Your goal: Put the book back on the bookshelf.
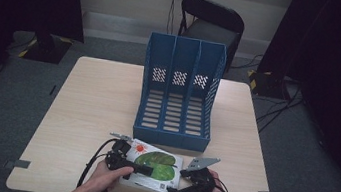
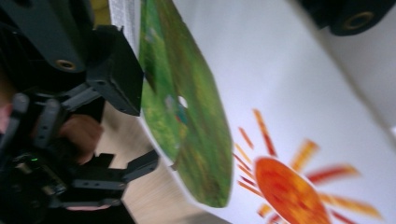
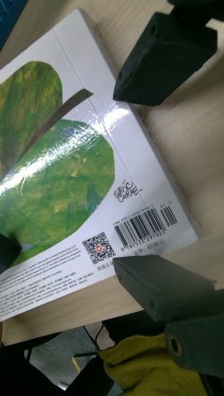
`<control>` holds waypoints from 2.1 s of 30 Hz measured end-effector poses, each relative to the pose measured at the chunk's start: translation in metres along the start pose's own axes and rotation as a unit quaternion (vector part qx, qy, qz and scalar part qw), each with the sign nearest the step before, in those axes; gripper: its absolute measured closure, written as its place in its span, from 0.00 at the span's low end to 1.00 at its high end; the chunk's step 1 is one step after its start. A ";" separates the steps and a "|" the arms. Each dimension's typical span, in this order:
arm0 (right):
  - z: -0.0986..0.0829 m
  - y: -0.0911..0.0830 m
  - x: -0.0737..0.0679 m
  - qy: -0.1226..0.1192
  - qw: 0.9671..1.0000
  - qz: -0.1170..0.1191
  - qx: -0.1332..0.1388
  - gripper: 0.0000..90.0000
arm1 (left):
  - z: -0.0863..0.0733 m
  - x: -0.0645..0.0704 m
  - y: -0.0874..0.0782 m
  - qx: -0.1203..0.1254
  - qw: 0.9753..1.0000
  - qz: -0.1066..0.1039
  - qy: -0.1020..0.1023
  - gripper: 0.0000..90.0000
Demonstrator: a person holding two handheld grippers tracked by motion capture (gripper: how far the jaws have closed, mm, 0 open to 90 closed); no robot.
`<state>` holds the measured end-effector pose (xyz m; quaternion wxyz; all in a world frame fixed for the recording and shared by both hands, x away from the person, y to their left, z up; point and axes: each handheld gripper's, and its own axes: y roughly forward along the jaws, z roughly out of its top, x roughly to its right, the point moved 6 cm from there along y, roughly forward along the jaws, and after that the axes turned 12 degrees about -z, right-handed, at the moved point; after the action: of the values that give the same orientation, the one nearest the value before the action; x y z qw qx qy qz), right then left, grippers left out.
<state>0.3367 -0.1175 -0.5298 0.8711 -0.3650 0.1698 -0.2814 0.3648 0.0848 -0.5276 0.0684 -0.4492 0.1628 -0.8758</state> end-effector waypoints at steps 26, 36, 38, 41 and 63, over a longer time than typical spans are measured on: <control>0.001 -0.007 0.022 0.072 0.997 -0.024 0.011 0.21 | 0.001 0.039 -0.005 -0.033 0.971 0.021 0.235 0.80; 0.010 -0.014 0.024 0.097 0.993 0.026 0.055 0.34 | -0.005 0.046 -0.004 -0.038 0.962 0.011 0.270 0.83; 0.011 -0.016 0.024 0.091 0.994 0.021 0.059 0.40 | -0.007 0.045 -0.005 -0.045 0.962 0.010 0.270 0.84; 0.013 -0.022 0.026 0.102 0.992 0.033 0.071 0.47 | -0.008 0.045 -0.005 -0.048 0.962 0.009 0.270 0.84; 0.031 -0.042 0.008 0.018 0.992 0.045 0.119 0.73 | -0.008 0.039 -0.003 -0.063 0.960 0.041 0.268 0.87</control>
<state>0.3435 -0.1301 -0.4789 0.9168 -0.2454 0.1668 -0.2671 0.3351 0.0788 -0.5014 0.0295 -0.1943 0.2479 -0.9487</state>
